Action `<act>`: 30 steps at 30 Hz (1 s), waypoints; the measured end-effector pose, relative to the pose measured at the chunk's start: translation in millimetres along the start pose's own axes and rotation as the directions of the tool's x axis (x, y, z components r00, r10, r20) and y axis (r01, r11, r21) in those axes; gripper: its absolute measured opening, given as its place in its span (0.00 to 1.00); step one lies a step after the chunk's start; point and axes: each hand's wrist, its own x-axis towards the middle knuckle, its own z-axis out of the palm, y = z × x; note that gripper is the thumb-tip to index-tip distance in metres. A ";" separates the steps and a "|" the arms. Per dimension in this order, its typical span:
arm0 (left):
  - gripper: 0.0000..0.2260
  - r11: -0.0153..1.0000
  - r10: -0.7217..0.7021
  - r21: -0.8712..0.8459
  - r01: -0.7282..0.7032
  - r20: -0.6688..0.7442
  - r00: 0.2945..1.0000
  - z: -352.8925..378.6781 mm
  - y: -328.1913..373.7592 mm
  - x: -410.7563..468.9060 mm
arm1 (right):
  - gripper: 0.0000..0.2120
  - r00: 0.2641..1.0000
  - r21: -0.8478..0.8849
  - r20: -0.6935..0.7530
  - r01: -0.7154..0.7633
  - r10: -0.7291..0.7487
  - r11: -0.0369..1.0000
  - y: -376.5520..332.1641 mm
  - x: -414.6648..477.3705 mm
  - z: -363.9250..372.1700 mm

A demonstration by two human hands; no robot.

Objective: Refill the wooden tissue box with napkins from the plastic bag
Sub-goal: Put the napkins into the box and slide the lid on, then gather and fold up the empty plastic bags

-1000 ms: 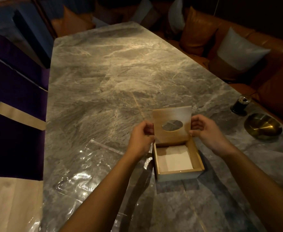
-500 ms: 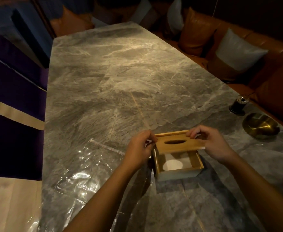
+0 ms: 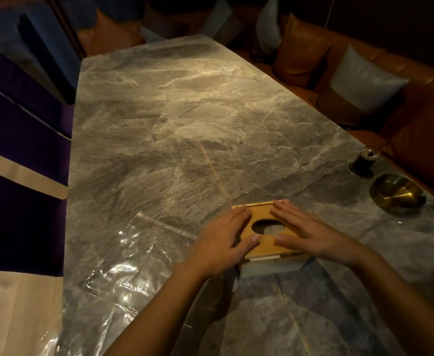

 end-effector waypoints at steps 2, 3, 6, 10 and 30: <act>0.31 0.997 0.015 0.077 -0.015 0.003 1.000 4.2 -2.6 -2.0 | 0.34 0.999 -0.072 -0.032 -0.012 0.010 0.997 -0.9 -0.8 4.2; 0.31 0.993 0.026 0.111 -0.026 0.004 1.000 6.3 -3.4 -2.4 | 0.34 0.999 -0.093 -0.048 -0.008 0.003 0.996 -1.1 -1.4 6.6; 0.29 0.981 0.036 0.192 -0.035 -0.005 0.999 11.0 -6.1 -1.9 | 0.35 0.996 -0.140 -0.085 0.017 -0.029 0.990 1.1 -1.9 12.5; 0.29 0.969 0.043 0.244 -0.041 -0.003 0.999 9.1 -3.7 -1.9 | 0.34 0.995 -0.188 -0.097 -0.025 0.007 0.982 -4.9 -1.6 10.8; 0.22 0.910 -0.342 0.149 0.386 -0.255 0.904 -31.1 -94.3 -118.1 | 0.22 0.945 -0.362 -0.093 0.262 -0.315 0.894 -117.1 42.3 61.8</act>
